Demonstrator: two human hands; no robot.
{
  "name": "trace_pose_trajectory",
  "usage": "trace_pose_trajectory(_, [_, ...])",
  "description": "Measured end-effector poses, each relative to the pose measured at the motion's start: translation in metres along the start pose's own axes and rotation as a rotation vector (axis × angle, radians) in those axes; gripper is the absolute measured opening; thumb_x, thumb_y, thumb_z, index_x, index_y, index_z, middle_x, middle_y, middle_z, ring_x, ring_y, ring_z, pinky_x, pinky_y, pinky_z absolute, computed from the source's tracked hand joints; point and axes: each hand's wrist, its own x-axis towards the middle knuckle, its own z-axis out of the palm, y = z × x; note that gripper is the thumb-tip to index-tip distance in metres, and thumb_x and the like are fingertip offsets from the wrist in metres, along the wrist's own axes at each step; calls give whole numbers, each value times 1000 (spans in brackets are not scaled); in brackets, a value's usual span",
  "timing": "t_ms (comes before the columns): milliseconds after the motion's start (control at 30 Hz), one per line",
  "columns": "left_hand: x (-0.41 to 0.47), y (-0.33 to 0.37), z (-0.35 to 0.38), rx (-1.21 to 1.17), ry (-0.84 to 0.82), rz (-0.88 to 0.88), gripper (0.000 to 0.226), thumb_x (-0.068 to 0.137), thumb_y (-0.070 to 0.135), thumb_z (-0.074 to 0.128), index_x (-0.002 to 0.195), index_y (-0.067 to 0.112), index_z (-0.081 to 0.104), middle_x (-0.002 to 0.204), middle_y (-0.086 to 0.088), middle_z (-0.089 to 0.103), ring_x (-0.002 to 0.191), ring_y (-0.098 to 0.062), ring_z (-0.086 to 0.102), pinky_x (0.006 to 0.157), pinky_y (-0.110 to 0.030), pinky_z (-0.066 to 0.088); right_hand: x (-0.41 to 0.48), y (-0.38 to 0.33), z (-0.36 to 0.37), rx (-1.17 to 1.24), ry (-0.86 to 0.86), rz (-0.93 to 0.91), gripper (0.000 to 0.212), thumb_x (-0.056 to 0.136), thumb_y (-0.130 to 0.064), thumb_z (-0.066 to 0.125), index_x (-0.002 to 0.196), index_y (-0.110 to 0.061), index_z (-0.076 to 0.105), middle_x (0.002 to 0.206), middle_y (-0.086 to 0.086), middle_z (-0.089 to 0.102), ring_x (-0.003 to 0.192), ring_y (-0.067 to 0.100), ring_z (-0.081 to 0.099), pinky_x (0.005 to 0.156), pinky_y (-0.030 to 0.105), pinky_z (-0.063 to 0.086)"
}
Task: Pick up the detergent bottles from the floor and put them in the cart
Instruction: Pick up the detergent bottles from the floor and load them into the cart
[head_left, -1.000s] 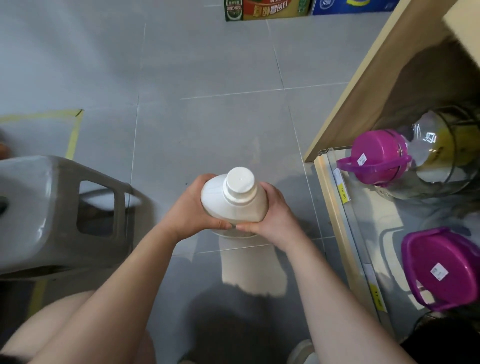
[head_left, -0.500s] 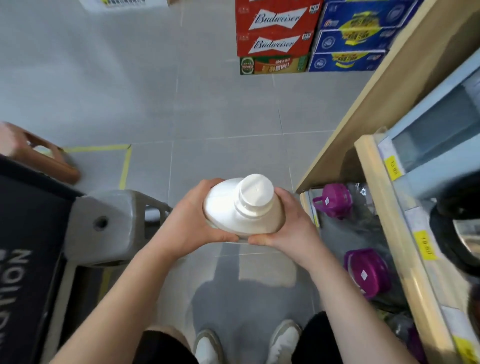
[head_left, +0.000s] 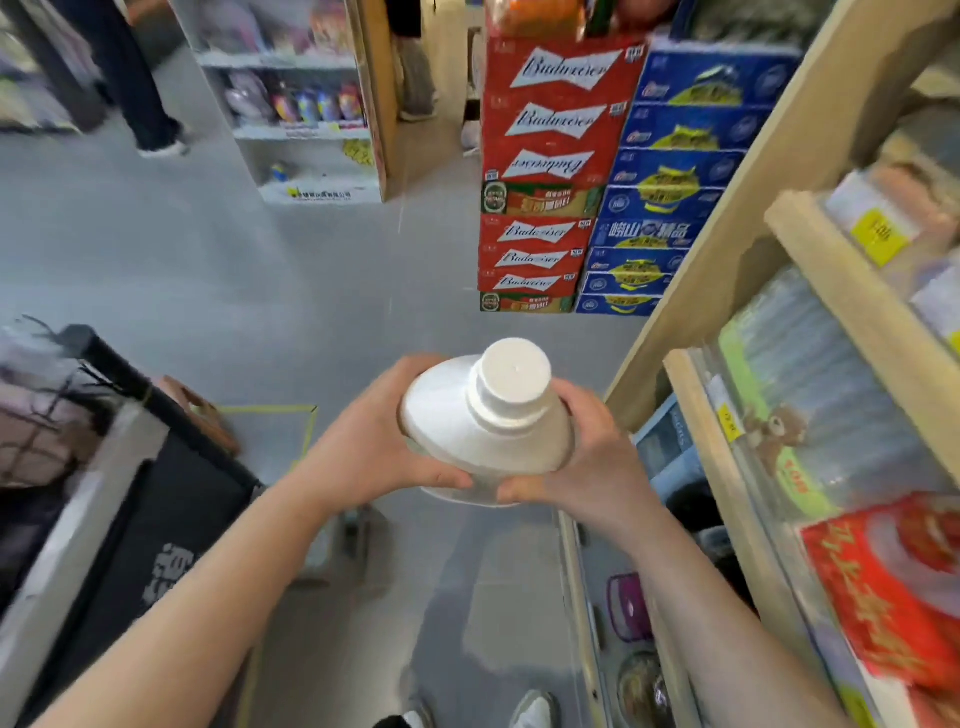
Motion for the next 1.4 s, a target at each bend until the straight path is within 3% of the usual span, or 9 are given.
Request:
trace_pose_trajectory(100, [-17,34,-30,9,28,39,99,51,41,106,133,51,51,127,32,63,121,8,60,96,-15,49,-12,-48,-19,6,-15,-42,96,46,-34,106,115,-64,46,124,-38,50,117,-22,45,90,7,36])
trace_pose_trajectory(233, [-46,62,-59,-2,70,75,93,56,28,106,128,50,51,121,38,62,114,16,59,86,-2,44,-32,-93,-26,31,-9,-122,96,45,-40,106,120,-63,50,123,-42,51,121,-17,48,93,11,40])
trace_pose_trajectory(700, [-157,45,-103,-50,245,-47,97,54,29,107,131,51,54,125,34,65,118,12,60,87,-7,49,-60,-141,43,49,-164,-267,95,43,-37,107,118,-57,52,128,-34,55,117,-20,49,86,5,42])
trace_pose_trajectory(900, [-207,57,-110,18,444,-146,99,53,31,107,133,52,53,125,37,62,119,15,57,89,-6,46,-50,-162,65,116,-352,-396,95,41,-37,107,117,-55,55,128,-29,57,115,-21,50,85,-2,38])
trace_pose_trajectory(1000, [-233,71,-107,45,569,-199,95,54,28,107,129,52,53,122,36,62,116,18,56,88,-4,45,-46,-175,75,153,-452,-471,95,31,-58,97,116,-55,56,127,-28,58,114,-24,49,84,-5,36])
trace_pose_trajectory(1133, [-275,92,-91,69,737,-292,98,55,30,106,138,42,55,127,33,63,121,12,58,93,-6,47,-53,-189,89,194,-573,-557,89,27,-65,89,109,-65,56,118,-35,59,111,-26,50,84,-4,37])
trace_pose_trajectory(1233, [-310,107,-71,70,845,-366,99,55,31,105,140,40,55,129,31,64,123,10,58,96,-10,49,-66,-197,102,215,-703,-635,89,28,-65,91,106,-78,51,117,-40,56,111,-24,51,81,-5,38])
trace_pose_trajectory(1333, [-352,124,-49,72,967,-462,93,55,28,105,130,51,54,123,40,62,117,17,57,89,-3,46,-89,-205,117,237,-863,-718,92,32,-54,101,104,-79,50,113,-42,54,109,-25,50,79,-4,39])
trace_pose_trajectory(1400, [-383,135,-33,76,1039,-529,93,54,33,105,129,53,54,125,38,63,119,16,58,91,-4,46,-110,-212,129,258,-968,-764,94,35,-48,106,106,-78,51,114,-41,53,111,-21,51,82,4,44])
